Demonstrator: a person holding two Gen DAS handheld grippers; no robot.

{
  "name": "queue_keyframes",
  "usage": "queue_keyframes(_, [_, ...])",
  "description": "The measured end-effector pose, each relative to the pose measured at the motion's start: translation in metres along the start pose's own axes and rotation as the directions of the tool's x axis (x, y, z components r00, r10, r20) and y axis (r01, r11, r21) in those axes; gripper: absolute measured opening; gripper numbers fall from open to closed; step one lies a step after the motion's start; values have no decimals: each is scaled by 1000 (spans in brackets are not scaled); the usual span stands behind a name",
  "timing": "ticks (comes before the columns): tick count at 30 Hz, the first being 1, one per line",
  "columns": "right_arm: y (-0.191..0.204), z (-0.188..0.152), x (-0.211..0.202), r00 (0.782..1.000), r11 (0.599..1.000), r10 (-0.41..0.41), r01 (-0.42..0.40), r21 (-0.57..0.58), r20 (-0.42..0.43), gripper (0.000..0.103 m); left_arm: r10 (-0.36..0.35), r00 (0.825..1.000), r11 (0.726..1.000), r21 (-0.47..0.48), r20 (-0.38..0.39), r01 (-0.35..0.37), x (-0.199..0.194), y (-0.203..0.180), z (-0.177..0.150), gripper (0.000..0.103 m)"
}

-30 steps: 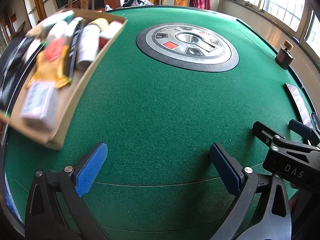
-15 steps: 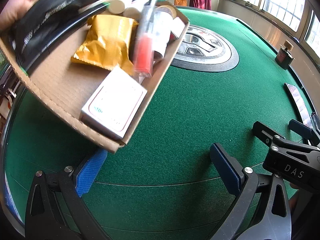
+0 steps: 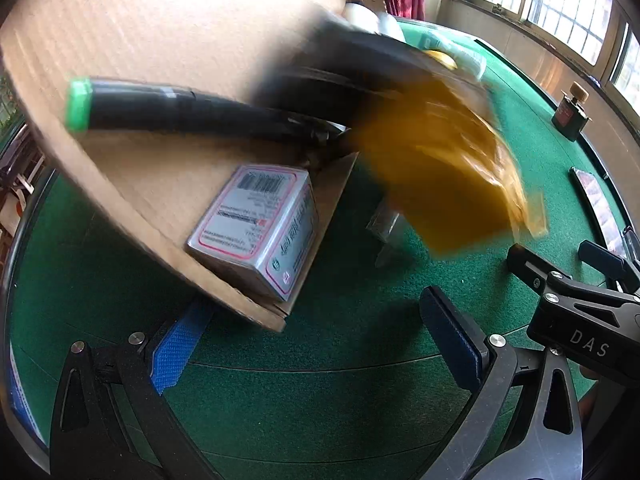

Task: Organize objects

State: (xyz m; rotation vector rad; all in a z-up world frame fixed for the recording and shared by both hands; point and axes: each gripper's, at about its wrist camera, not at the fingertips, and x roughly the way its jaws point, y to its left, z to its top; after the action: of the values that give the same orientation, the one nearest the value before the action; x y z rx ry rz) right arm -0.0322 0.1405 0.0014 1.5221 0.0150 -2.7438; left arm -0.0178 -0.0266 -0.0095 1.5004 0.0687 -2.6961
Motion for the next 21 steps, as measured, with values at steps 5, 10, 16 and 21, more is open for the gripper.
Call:
queue_keyframes(5, [0,1,-1,1000,1000,0,0,0,0,103,16,1000,1000,-8,3,-16,-1,1,0,103])
queue_keyframes(10, [0,2,-1,1000,1000,1,-1,-1,0,103,20,1000,999,-31,1,-20,-1,4,-1,103])
queue_keyframes(16, [0,1,0,1000,1000,1,-1,-1,0,103,23,1000,999,-32,1,-23,-2,4,-2,103])
queue_keyframes(21, [0,1,1,1000,1000,1,-1,-1,0,103,23,1000,999,-31,2,-22,-1,2,1,103])
